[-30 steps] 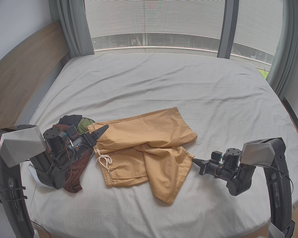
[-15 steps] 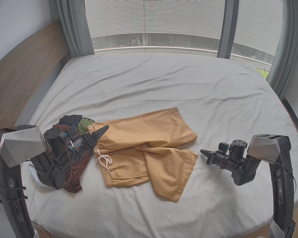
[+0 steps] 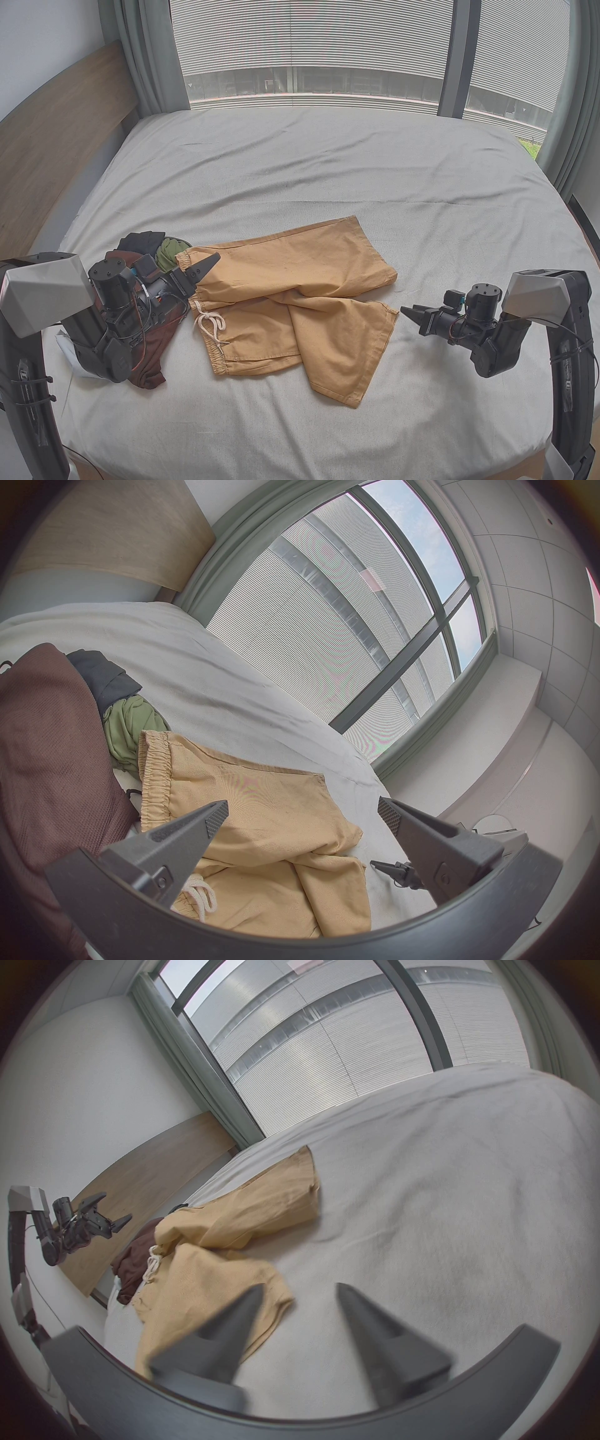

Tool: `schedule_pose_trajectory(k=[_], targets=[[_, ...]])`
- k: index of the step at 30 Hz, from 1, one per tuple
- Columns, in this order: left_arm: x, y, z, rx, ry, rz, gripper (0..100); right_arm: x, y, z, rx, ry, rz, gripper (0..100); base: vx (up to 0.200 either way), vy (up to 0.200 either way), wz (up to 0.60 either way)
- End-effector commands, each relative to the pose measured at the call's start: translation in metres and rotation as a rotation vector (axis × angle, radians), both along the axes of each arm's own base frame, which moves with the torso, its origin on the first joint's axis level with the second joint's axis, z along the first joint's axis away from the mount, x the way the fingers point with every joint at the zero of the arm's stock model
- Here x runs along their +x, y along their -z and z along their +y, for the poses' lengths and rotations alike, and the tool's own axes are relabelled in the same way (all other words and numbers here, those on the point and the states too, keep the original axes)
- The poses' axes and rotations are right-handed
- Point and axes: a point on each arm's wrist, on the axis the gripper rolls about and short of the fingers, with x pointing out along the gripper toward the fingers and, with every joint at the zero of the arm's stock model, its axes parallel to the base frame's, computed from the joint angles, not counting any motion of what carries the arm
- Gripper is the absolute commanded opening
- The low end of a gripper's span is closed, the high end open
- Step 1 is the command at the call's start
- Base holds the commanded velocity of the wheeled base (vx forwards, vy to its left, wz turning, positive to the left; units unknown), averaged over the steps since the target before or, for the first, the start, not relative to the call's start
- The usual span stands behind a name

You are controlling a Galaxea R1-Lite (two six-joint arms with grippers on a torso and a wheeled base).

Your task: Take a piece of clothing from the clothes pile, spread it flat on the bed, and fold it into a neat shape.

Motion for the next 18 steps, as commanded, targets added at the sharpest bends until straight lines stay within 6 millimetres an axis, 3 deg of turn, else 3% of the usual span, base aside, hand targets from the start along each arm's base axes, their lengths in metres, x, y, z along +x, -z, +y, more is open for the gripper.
schedule_pose_trajectory(k=[1,9,18], targets=[[0.001,0.004,0.0,0.003,-0.001,0.009,100,-0.022,-0.009,0.015,0.027,-0.046,0.046,100,0.0,0.0,0.0],[0.001,0.004,-0.001,0.003,0.0,0.009,100,-0.045,0.007,0.05,0.026,-0.152,0.149,100,0.0,0.0,0.0],[0.0,0.005,-0.002,0.002,0.005,0.012,100,-0.049,0.029,0.055,0.024,-0.155,0.232,100,0.0,0.0,0.0]])
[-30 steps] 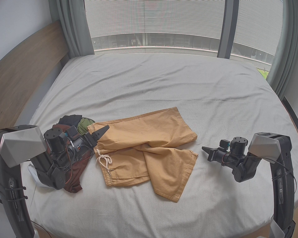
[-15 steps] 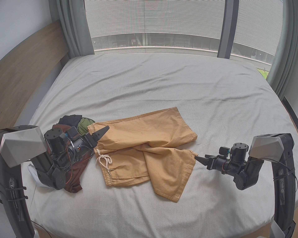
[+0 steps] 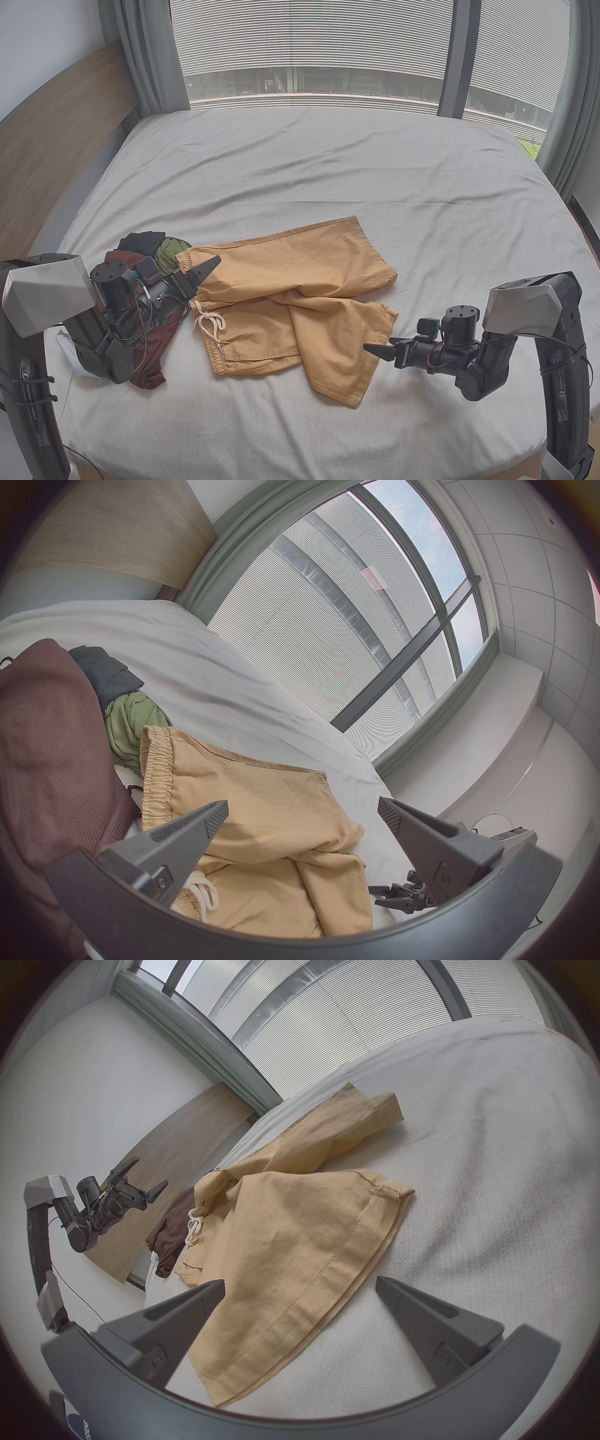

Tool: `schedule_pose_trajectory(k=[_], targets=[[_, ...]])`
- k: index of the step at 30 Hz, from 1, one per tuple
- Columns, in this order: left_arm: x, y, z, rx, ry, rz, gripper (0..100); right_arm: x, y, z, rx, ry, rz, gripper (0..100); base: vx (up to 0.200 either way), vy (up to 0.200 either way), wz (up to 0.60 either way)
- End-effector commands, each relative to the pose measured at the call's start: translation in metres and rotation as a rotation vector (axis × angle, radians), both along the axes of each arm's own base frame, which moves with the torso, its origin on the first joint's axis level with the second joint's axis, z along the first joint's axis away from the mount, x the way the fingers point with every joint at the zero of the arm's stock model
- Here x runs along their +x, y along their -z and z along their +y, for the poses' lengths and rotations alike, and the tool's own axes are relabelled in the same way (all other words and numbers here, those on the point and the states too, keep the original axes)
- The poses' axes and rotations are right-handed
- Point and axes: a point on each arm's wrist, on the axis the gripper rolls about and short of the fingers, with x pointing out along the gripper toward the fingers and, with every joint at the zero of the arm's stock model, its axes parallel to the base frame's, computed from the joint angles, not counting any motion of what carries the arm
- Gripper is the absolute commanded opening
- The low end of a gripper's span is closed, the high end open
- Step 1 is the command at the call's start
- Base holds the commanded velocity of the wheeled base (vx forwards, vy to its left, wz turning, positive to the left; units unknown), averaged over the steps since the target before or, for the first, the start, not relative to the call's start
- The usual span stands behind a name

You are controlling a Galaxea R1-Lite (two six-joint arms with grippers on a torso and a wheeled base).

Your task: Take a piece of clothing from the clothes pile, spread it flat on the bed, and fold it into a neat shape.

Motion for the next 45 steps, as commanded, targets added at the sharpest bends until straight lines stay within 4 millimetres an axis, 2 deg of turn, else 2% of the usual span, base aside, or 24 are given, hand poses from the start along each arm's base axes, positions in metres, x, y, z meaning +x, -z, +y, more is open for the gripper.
schedule_pose_trajectory(k=[1,4,13,18,19,24,33,41,45], targets=[[0.0,0.001,-0.002,-0.001,0.005,0.003,100,-0.003,0.013,0.001,0.001,0.002,0.044,100,0.0,0.0,0.0],[0.0,0.002,-0.002,-0.001,0.003,0.005,100,-0.004,0.019,0.004,0.025,0.002,0.07,100,0.0,0.0,0.0],[0.0,0.004,-0.002,0.001,0.005,0.008,100,-0.001,0.017,0.02,0.115,0.002,0.062,100,0.0,0.0,0.0],[0.0,0.003,-0.002,0.001,0.005,0.008,100,0.001,0.017,0.019,0.12,0.008,0.058,100,0.0,0.0,0.0],[0.0,0.003,-0.002,0.001,0.005,0.008,100,0.002,0.016,0.018,0.122,0.011,0.056,0,0.0,0.0,0.0],[0.0,0.005,-0.003,0.002,0.006,0.013,100,0.003,0.012,0.013,0.138,0.024,0.017,0,0.0,0.0,0.0],[0.0,0.005,-0.004,0.002,0.009,0.013,100,0.005,0.0,-0.007,0.143,0.075,-0.01,0,0.0,0.0,0.0],[0.0,0.006,-0.005,0.001,0.012,0.017,100,0.015,-0.018,-0.021,0.148,0.116,-0.047,0,0.0,0.0,0.0],[0.0,0.009,-0.005,0.005,0.012,0.023,100,0.026,-0.027,-0.029,0.143,0.142,-0.041,0,0.0,0.0,0.0]])
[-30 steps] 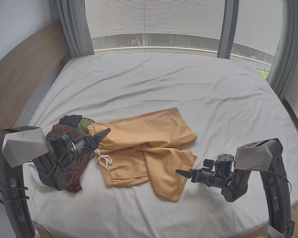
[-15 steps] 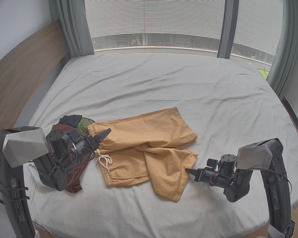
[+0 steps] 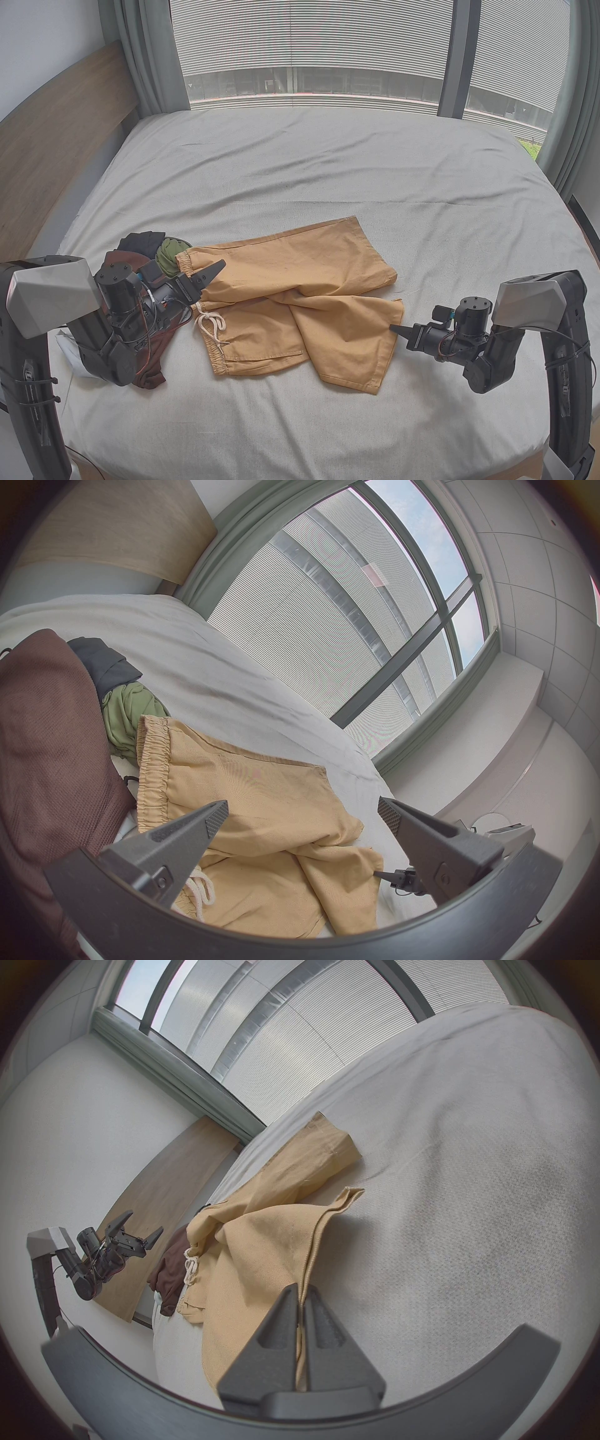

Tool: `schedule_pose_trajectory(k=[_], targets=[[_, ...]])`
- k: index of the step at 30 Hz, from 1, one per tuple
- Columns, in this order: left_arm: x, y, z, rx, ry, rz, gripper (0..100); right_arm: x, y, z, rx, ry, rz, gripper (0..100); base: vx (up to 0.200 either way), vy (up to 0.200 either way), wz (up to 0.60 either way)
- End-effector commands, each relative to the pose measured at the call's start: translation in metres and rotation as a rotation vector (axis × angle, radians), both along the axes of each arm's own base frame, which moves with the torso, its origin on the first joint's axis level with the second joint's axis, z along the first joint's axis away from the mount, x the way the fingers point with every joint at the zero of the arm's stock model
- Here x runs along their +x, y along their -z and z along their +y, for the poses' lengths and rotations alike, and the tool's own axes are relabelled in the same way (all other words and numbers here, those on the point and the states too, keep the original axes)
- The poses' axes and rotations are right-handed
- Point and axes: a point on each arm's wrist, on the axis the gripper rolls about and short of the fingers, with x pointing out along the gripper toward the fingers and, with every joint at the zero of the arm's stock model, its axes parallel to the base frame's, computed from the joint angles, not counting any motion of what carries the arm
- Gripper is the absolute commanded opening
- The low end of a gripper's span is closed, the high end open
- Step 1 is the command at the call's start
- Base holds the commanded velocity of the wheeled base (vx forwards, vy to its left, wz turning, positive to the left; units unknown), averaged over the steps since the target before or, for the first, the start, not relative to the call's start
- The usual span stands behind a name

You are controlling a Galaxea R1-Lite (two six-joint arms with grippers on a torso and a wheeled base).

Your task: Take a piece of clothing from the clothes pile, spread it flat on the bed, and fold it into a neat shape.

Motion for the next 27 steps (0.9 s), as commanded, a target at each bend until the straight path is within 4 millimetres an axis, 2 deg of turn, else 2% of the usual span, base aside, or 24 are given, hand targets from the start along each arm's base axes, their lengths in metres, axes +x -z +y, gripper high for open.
schedule_pose_trajectory(k=[1,3,10,23,24,27], targets=[[0.0,0.003,0.0,0.003,0.001,0.007,100,0.011,-0.015,-0.007,0.005,0.022,-0.038,0,0.0,0.0,0.0],[0.0,0.004,0.0,0.005,0.001,0.01,100,0.021,-0.017,-0.013,-0.001,0.039,-0.03,0,0.0,0.0,0.0],[0.0,0.005,0.0,0.005,0.001,0.014,100,0.034,-0.016,-0.023,-0.016,0.064,-0.009,0,0.0,0.0,0.0],[0.001,0.017,0.003,0.022,-0.005,0.041,100,0.034,-0.018,-0.021,-0.022,0.057,-0.014,0,0.0,0.0,0.0],[0.0,0.018,0.002,0.024,-0.004,0.045,100,0.034,-0.019,-0.02,-0.02,0.054,-0.018,100,0.0,0.0,0.0],[-0.004,0.021,0.002,0.032,-0.002,0.061,100,0.032,-0.022,-0.018,-0.017,0.053,-0.031,100,0.0,0.0,0.0]])
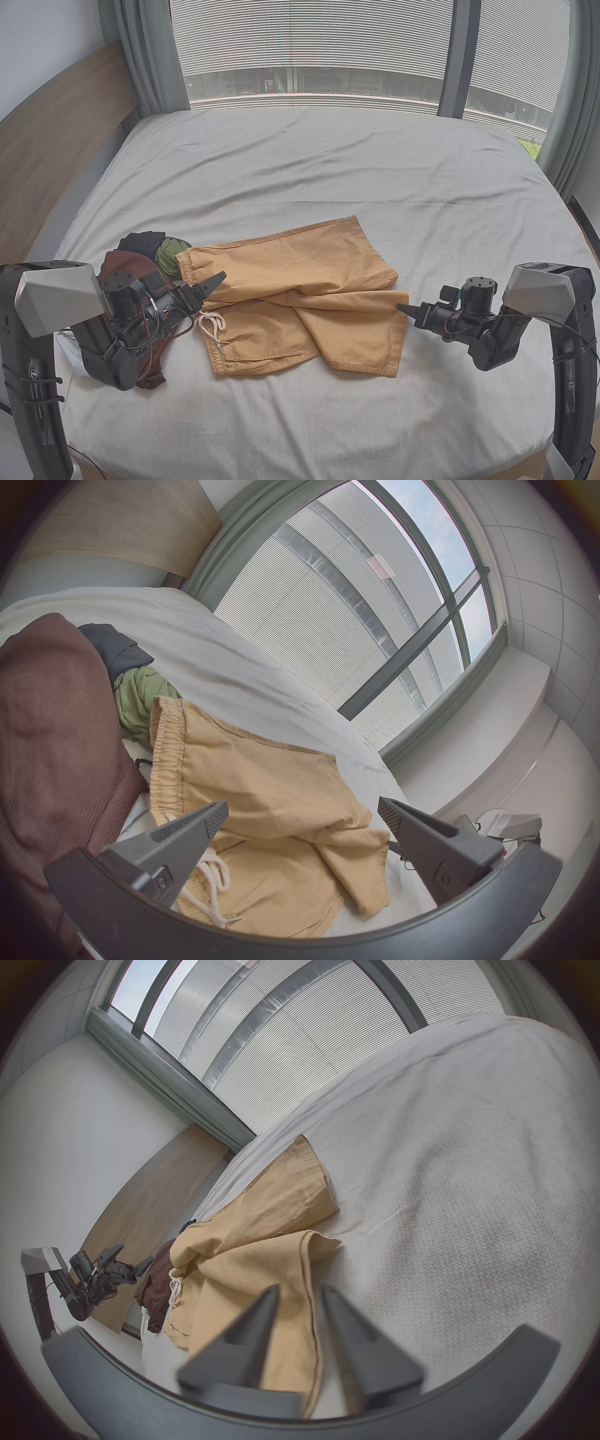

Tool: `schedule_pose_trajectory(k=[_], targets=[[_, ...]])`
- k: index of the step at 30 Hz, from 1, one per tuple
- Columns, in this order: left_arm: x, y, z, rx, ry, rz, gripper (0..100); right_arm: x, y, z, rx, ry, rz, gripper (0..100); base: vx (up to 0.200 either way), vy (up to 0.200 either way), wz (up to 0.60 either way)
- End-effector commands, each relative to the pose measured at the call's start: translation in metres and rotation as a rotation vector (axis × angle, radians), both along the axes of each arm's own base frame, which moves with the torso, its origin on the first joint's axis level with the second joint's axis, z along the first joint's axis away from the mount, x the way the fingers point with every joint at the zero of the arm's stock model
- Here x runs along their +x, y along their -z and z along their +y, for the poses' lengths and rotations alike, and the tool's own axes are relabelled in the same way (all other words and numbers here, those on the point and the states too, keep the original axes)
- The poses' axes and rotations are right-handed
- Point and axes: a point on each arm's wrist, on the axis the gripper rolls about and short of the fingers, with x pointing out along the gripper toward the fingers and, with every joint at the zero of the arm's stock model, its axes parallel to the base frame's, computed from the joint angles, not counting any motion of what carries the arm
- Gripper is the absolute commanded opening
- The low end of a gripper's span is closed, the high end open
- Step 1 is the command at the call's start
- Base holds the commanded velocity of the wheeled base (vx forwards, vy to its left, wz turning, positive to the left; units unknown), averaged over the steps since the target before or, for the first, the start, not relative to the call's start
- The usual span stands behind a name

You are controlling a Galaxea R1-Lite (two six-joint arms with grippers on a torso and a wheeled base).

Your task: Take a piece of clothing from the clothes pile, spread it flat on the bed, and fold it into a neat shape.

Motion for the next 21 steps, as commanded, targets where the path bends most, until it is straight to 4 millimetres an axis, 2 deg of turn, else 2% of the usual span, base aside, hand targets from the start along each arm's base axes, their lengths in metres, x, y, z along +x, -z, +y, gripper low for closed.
schedule_pose_trajectory(k=[1,8,12,21], targets=[[-0.005,0.005,0.001,0.013,0.003,0.026,100,-0.003,-0.007,0.001,0.004,-0.004,-0.019,100,0.0,0.0,0.0],[-0.015,0.024,0.006,0.027,0.018,0.112,100,-0.033,-0.028,-0.004,0.007,0.003,-0.068,100,0.0,0.0,0.0],[-0.023,0.034,0.005,0.036,0.024,0.173,100,-0.05,-0.032,-0.006,0.009,0.007,-0.1,100,0.0,0.0,0.0],[-0.039,0.052,0.0,0.056,0.046,0.32,100,-0.05,-0.029,-0.008,0.005,0.019,-0.105,100,0.0,0.0,0.0]])
